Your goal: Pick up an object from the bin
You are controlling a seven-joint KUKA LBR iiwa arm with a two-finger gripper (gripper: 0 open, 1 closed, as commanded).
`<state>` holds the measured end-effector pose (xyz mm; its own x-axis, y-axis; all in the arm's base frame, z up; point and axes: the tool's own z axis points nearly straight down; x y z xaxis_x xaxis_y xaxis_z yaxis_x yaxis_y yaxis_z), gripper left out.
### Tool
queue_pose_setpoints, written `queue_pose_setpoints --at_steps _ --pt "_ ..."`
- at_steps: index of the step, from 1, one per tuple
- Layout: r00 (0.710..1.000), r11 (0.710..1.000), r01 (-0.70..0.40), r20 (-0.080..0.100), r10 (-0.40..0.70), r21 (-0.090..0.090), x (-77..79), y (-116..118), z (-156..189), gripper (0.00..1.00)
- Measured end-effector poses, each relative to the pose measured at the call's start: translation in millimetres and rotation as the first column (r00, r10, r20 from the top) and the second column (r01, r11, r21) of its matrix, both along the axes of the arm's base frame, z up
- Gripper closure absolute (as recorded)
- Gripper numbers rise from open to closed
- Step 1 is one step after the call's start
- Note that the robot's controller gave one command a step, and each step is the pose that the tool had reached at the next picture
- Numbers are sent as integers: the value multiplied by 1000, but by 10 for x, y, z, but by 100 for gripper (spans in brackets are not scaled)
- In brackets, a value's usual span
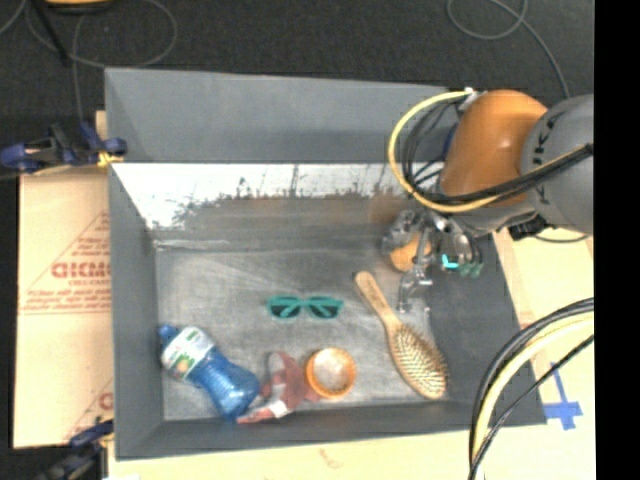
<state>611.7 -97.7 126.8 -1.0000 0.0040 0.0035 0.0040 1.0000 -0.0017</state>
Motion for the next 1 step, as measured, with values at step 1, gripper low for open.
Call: queue_pose_setpoints --at_steps 1 --pt "1000 1000 -2 8 2 -1 19 2 50 0"
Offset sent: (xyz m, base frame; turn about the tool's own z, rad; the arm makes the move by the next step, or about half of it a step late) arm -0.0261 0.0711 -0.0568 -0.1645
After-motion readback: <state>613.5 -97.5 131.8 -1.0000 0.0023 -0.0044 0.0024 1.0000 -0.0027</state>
